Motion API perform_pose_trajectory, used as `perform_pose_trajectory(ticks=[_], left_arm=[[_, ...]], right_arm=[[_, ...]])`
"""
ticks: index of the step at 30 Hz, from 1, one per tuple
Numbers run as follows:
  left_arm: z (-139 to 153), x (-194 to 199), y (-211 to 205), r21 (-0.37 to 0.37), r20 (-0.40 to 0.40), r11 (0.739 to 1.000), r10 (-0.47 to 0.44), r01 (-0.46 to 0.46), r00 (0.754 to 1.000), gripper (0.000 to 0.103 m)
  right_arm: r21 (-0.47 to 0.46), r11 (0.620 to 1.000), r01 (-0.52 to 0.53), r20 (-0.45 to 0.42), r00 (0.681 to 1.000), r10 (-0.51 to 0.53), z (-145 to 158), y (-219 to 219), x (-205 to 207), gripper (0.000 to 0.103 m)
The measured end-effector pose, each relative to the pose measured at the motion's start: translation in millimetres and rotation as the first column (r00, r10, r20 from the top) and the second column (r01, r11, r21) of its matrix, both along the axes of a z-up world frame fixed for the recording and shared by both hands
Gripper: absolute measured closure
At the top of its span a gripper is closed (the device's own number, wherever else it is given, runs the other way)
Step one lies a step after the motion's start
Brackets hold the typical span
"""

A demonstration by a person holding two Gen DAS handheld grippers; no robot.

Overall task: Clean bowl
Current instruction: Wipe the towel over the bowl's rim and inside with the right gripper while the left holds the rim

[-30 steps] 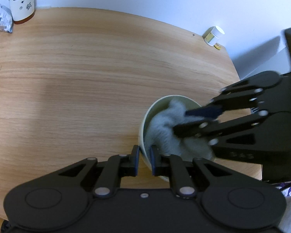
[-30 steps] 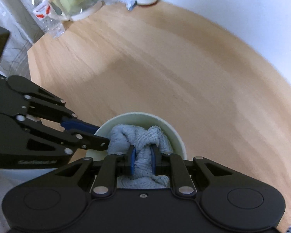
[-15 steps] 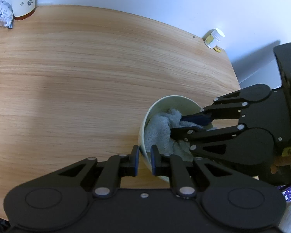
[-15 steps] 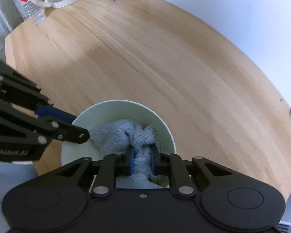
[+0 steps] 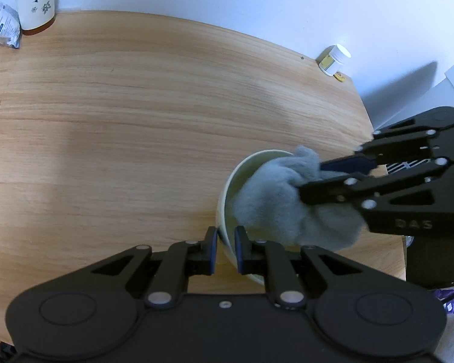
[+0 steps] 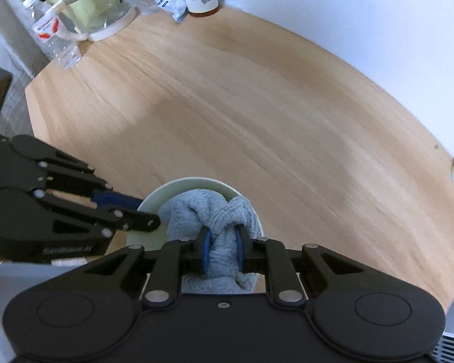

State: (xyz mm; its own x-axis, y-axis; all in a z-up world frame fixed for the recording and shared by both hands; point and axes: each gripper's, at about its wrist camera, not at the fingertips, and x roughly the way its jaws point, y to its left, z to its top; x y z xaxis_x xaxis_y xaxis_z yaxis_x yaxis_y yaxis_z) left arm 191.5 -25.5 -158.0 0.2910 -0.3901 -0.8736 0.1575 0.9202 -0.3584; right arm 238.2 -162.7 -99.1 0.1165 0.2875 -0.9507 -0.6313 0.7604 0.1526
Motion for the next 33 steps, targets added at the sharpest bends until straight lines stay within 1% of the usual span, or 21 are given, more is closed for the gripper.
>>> perform_pose_trajectory(ticks=[4, 7, 9, 12, 15, 17, 19, 22, 24, 25, 27, 29, 31, 33], left_arm=[[1.4, -0.3, -1.4, 0.004, 0.009, 1.000, 0.001, -0.001, 1.000, 0.092], [1.8, 0.6, -2.0, 0.004, 0.009, 1.000, 0.003, -0.003, 1.000, 0.092], [1.8, 0.7, -2.3, 0.006, 0.011, 1.000, 0.003, -0.003, 1.000, 0.092], [1.1, 1.8, -3.1, 0.007, 0.011, 1.000, 0.002, -0.002, 1.000, 0.092], [0.2, 3.4, -3.2, 0.006, 0.008, 1.000, 0.002, -0.002, 1.000, 0.092], [-0.6, 4.5, -2.2, 0.003, 0.002, 1.000, 0.000, 0.000, 1.000, 0.092], [-0.4, 4.5, -2.2, 0.003, -0.002, 1.000, -0.004, 0.004, 1.000, 0.092], [0.8, 4.9, -2.4, 0.002, -0.003, 1.000, 0.000, 0.000, 1.000, 0.092], [1.5, 5.5, 0.1, -0.002, -0.003, 1.000, 0.008, -0.008, 1.000, 0.092], [1.8, 5.7, 1.2, -0.004, -0.003, 1.000, 0.012, -0.012, 1.000, 0.092], [1.6, 5.2, 1.8, -0.007, -0.004, 1.000, 0.016, -0.016, 1.000, 0.092], [1.4, 4.7, 2.2, -0.011, -0.006, 1.000, 0.020, -0.020, 1.000, 0.092], [0.2, 4.6, 1.6, -0.013, -0.010, 1.000, 0.023, -0.023, 1.000, 0.092], [-0.9, 4.5, 0.8, -0.014, -0.015, 1.000, 0.023, -0.024, 1.000, 0.092]], right_arm=[[-0.066, 0.995, -0.080, -0.052, 0.996, 0.077, -19.1, 13.6, 7.2, 0.084], [-0.113, 0.983, -0.142, -0.059, 0.989, 0.136, -31.4, 25.5, 4.2, 0.084], [-0.135, 0.973, -0.187, -0.063, 0.982, 0.180, -38.9, 32.6, 1.9, 0.084], [-0.142, 0.968, -0.207, -0.085, 0.977, 0.197, -47.7, 35.5, 5.3, 0.084], [-0.126, 0.975, -0.184, -0.101, 0.980, 0.172, -54.5, 35.1, 12.7, 0.084], [-0.114, 0.977, -0.179, -0.095, 0.981, 0.168, -55.8, 35.5, 12.6, 0.084], [-0.060, 0.987, -0.149, -0.070, 0.987, 0.144, -57.5, 33.4, 12.1, 0.084], [0.028, 0.998, -0.061, -0.078, 0.995, 0.063, -58.0, 24.4, 12.8, 0.084], [0.045, 0.998, -0.051, -0.079, 0.995, 0.054, -55.2, 20.1, 13.7, 0.084], [0.082, 0.996, -0.046, -0.086, 0.995, 0.053, -45.1, 13.7, 17.2, 0.084], [0.106, 0.993, -0.044, -0.091, 0.994, 0.054, -35.4, 8.2, 20.3, 0.084], [0.134, 0.989, -0.056, -0.115, 0.991, 0.072, -22.0, 2.7, 26.3, 0.084], [0.168, 0.982, -0.089, -0.170, 0.979, 0.117, -18.3, 2.5, 30.9, 0.084], [0.168, 0.976, -0.139, -0.198, 0.965, 0.171, -26.2, 7.4, 26.1, 0.084]])
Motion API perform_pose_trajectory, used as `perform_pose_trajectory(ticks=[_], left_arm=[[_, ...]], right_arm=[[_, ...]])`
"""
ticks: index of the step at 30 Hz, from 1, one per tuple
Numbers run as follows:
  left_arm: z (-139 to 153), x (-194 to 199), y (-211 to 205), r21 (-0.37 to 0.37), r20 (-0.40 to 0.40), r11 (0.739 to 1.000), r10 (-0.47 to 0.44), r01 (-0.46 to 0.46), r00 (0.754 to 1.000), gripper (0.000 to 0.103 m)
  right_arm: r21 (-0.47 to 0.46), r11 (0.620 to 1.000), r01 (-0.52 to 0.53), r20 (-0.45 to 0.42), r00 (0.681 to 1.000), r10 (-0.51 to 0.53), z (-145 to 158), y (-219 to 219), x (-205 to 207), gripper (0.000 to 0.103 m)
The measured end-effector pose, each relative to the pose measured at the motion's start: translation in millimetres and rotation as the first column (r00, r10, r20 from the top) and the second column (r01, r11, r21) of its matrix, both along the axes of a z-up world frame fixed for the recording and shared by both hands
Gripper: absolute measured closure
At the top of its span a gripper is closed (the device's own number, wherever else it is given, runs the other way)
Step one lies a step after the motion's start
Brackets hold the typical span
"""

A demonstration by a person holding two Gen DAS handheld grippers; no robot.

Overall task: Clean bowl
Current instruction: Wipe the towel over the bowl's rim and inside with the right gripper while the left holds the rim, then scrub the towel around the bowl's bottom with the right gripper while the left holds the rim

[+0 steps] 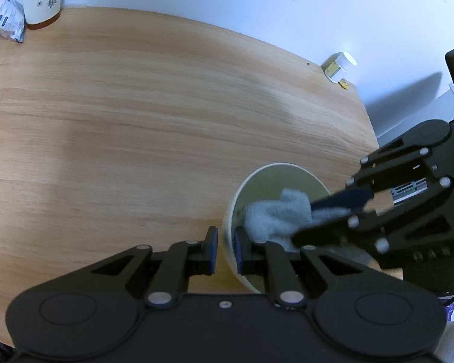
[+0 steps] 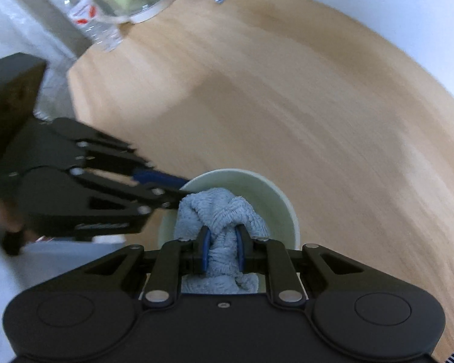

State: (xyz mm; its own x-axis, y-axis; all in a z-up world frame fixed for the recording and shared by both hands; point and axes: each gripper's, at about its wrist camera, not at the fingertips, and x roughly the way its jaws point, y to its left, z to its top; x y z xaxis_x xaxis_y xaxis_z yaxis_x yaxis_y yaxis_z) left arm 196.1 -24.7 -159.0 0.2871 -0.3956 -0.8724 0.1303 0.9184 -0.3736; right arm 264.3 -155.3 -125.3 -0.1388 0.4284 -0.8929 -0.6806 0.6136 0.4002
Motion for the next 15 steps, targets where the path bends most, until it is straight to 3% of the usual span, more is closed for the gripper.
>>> perform_pose_trajectory(ticks=[8, 15], left_arm=[[-6.1, 0.6, -0.2, -0.017, -0.029, 1.000, 0.022, -0.023, 0.999, 0.092], [-3.0, -4.5, -2.5, -0.010, -0.012, 1.000, 0.016, -0.016, 1.000, 0.092]], right_arm=[[-0.028, 0.987, -0.161, -0.048, 0.986, 0.159, -36.5, 25.7, -14.9, 0.084], [-0.105, 0.969, -0.224, 0.113, 0.965, 0.236, -40.9, 42.0, -34.4, 0.082]])
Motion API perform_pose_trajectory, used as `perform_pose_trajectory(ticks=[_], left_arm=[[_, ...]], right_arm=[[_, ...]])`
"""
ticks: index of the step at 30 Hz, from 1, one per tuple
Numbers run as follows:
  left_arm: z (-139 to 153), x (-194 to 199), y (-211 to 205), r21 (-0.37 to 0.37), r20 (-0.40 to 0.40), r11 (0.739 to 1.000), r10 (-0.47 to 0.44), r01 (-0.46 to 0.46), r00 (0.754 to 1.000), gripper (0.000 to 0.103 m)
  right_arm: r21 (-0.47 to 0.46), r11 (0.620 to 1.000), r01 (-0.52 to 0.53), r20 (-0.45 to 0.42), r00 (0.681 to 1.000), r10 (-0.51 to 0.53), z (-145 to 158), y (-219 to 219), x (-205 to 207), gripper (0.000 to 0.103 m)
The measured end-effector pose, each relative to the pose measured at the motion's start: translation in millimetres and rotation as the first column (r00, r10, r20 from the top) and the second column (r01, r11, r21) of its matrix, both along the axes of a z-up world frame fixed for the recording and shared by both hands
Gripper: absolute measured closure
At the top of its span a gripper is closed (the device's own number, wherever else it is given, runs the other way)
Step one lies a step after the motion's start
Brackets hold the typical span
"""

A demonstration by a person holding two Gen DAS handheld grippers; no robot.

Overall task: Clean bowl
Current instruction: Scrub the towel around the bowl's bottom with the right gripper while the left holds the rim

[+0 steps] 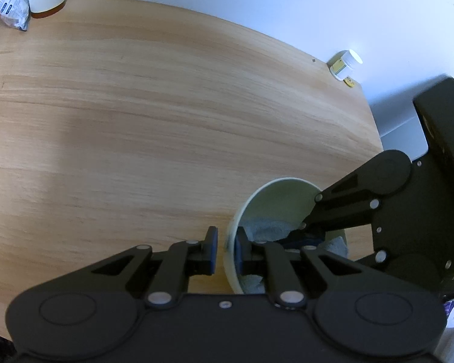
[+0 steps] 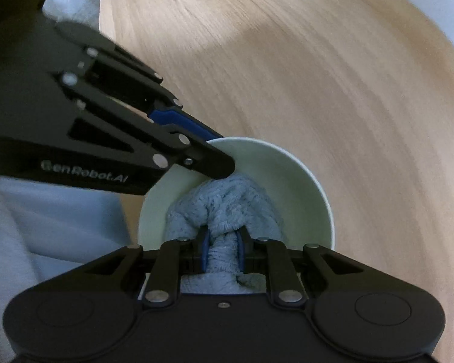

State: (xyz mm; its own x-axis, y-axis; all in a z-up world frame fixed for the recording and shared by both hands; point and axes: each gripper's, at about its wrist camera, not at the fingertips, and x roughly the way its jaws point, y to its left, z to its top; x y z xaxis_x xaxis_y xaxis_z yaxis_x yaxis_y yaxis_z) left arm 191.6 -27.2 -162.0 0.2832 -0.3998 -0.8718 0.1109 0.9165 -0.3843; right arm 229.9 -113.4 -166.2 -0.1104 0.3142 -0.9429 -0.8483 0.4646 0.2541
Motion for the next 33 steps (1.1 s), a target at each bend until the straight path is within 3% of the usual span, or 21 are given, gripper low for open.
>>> perform_pose_trajectory(ticks=[5, 9, 15, 21, 26, 33], left_arm=[[17.7, -5.3, 8.8, -0.055, 0.043, 0.998, 0.037, -0.035, 0.998, 0.092], [30.6, -14.5, 17.5, -0.079, 0.059, 0.995, 0.065, -0.060, 0.996, 0.092], [22.5, -15.2, 22.8, -0.094, 0.009, 0.992, 0.090, -0.089, 0.996, 0.092], [18.6, -14.3, 20.9, -0.083, 0.008, 0.993, 0.083, -0.082, 0.997, 0.092], [17.8, -15.2, 19.9, -0.065, 0.008, 0.993, 0.095, -0.095, 0.995, 0.091], [19.3, -18.1, 18.4, -0.063, 0.003, 0.993, 0.099, -0.099, 0.995, 0.091]], right_arm=[[0.020, 0.997, 0.075, 0.104, 0.992, -0.076, 12.0, -6.1, -3.0, 0.082], [0.116, 0.969, 0.219, 0.037, 0.974, -0.225, 26.3, -24.7, 7.4, 0.082], [0.247, 0.929, 0.277, -0.084, 0.961, -0.264, 35.2, -39.4, 0.1, 0.082], [0.243, 0.930, 0.277, -0.071, 0.961, -0.268, 27.4, -56.1, -0.8, 0.082], [0.234, 0.924, 0.303, -0.064, 0.953, -0.297, 27.5, -41.9, -8.3, 0.082], [0.161, 0.945, 0.285, 0.042, 0.955, -0.295, 19.6, -27.2, -19.4, 0.084]])
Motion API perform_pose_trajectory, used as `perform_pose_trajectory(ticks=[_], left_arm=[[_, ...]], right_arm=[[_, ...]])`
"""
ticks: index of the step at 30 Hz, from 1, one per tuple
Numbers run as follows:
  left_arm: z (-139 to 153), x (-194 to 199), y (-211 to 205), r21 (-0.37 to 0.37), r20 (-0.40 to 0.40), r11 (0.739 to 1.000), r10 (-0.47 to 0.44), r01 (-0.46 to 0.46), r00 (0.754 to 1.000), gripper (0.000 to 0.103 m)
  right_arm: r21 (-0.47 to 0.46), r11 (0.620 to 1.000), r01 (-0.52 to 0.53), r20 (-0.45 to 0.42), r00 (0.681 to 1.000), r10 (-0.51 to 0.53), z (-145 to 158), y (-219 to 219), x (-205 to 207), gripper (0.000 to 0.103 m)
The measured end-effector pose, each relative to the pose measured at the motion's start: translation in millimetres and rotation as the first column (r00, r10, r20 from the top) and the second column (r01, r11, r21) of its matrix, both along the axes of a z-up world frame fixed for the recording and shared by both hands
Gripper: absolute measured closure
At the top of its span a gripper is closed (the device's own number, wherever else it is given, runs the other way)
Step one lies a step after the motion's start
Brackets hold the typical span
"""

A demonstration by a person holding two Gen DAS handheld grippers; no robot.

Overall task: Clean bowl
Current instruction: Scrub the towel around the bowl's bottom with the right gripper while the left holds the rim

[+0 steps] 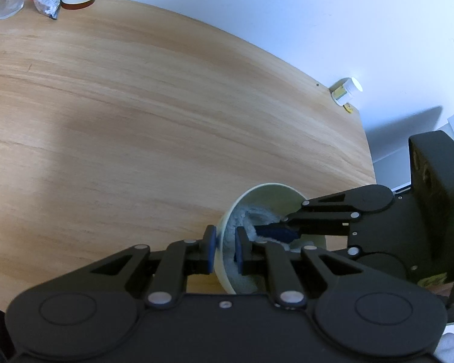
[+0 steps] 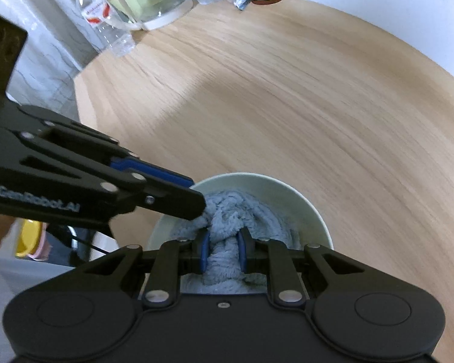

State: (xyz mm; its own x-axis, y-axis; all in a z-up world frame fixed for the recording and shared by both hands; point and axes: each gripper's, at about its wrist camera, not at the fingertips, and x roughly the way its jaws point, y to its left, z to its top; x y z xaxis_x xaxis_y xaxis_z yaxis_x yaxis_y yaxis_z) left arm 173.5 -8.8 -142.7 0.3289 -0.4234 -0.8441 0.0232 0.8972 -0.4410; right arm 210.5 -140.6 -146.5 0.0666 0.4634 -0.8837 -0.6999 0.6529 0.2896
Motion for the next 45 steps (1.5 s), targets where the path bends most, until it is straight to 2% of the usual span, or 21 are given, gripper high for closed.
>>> perform_pose_trajectory(ticks=[6, 8, 12, 16, 19, 22, 28, 38, 41, 43, 45], left_arm=[[-1.4, -0.9, -7.5, 0.021, -0.008, 0.999, -0.034, 0.034, 0.999, 0.091], [-2.4, -1.0, -10.7, 0.037, -0.014, 0.998, -0.056, 0.057, 0.998, 0.088], [-4.9, 0.9, -14.8, 0.047, -0.027, 0.995, -0.083, 0.084, 0.996, 0.085], [-5.6, 2.3, -20.1, 0.089, -0.022, 0.990, -0.107, 0.109, 0.994, 0.086], [-7.6, 2.1, -23.0, 0.103, -0.025, 0.987, -0.119, 0.121, 0.993, 0.089], [-8.8, 0.5, -22.3, 0.100, -0.021, 0.987, -0.123, 0.124, 0.992, 0.090], [-9.4, -1.0, -19.1, 0.091, -0.008, 0.983, -0.158, 0.158, 0.987, 0.089], [-7.2, -2.7, -22.1, 0.098, 0.000, 0.979, -0.177, 0.176, 0.984, 0.088], [-8.8, -0.2, -18.6, 0.070, -0.014, 0.987, -0.143, 0.143, 0.990, 0.090], [-7.1, 0.9, -21.2, 0.091, -0.003, 0.985, -0.145, 0.145, 0.989, 0.092], [-7.6, 1.9, -21.4, 0.089, -0.005, 0.987, -0.132, 0.132, 0.991, 0.095]], right_arm=[[-0.063, 0.998, 0.029, 0.045, 0.999, -0.026, 6.7, 1.2, -0.4, 0.082], [-0.063, 0.997, 0.037, 0.062, 0.998, -0.033, 13.3, 0.8, -0.4, 0.082], [-0.036, 0.998, 0.055, 0.083, 0.995, -0.051, 25.9, -4.4, -1.5, 0.082], [-0.008, 0.995, 0.096, 0.107, 0.990, -0.095, 37.4, -15.9, -4.9, 0.082], [0.033, 0.991, 0.132, 0.112, 0.984, -0.135, 40.0, -24.5, -7.2, 0.082], [0.055, 0.989, 0.139, 0.167, 0.975, -0.147, 35.4, -23.1, -9.0, 0.082], [0.020, 0.997, 0.071, 0.197, 0.978, -0.073, 13.8, -3.5, -1.2, 0.082], [-0.047, 0.998, 0.033, 0.127, 0.992, -0.027, -0.5, 0.0, 11.2, 0.084], [-0.163, 0.986, -0.044, 0.142, 0.988, 0.067, -3.9, 9.8, 6.5, 0.086], [-0.211, 0.973, -0.091, 0.133, 0.984, 0.121, -3.5, 16.2, 3.7, 0.084], [-0.216, 0.970, -0.116, 0.103, 0.985, 0.141, -2.9, 16.4, 4.0, 0.083]])
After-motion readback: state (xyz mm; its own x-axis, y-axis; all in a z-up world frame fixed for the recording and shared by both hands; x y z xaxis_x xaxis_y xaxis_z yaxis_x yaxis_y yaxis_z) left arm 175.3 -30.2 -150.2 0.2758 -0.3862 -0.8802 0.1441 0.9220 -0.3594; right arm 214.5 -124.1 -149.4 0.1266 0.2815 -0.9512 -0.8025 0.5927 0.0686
